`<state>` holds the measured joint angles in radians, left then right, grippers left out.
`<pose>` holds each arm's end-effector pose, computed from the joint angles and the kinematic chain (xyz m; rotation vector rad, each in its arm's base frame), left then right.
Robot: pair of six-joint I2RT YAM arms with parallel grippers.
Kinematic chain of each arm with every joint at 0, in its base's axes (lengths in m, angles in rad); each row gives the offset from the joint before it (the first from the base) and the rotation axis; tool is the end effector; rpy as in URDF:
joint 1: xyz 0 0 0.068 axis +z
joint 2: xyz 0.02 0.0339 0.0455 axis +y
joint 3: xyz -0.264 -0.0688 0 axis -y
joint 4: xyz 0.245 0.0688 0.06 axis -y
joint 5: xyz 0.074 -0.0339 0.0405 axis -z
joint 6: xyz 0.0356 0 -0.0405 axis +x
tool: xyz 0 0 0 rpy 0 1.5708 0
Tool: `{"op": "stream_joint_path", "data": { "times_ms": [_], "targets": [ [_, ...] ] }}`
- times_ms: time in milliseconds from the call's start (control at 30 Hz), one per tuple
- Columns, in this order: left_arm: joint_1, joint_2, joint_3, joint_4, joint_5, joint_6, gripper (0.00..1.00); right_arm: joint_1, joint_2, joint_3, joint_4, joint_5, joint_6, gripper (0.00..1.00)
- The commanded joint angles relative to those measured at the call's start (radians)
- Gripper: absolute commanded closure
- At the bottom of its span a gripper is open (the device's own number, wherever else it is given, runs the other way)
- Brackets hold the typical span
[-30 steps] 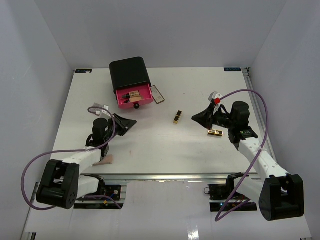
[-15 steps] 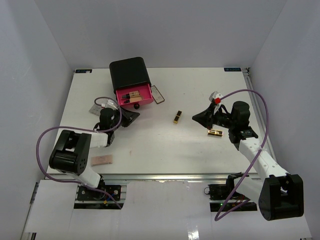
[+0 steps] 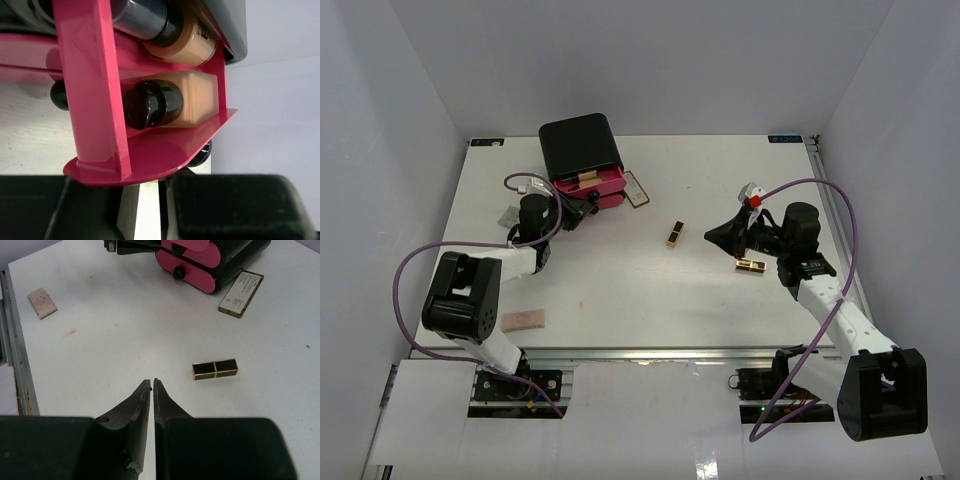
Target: Organize the makeup
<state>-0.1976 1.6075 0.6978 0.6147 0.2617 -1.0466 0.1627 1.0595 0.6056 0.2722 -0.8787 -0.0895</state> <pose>0.3229 -0.0740 0.1893 -0.6451 1.9005 -1.0765 0.2249 0.0647 0.2728 -0.8403 1.5409 0.8174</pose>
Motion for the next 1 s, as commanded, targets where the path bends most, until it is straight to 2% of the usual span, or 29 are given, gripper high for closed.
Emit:
{"op": "stream_joint_path", "data": {
  "times_ms": [0,733,967],
  "targets": [
    [0.028,0.009,0.085,-0.001,-0.009,0.008,0.7,-0.006,-0.005,0.0,0.033,-0.022,-0.011,0.87],
    [0.093,0.078,0.237,-0.098,-0.005,0.043,0.67,-0.014,0.0,-0.001,0.033,-0.023,-0.012,0.87],
    [0.099,0.069,0.226,-0.094,0.003,0.047,0.67,-0.015,0.0,0.0,0.03,-0.023,-0.014,0.87]
  ]
}}
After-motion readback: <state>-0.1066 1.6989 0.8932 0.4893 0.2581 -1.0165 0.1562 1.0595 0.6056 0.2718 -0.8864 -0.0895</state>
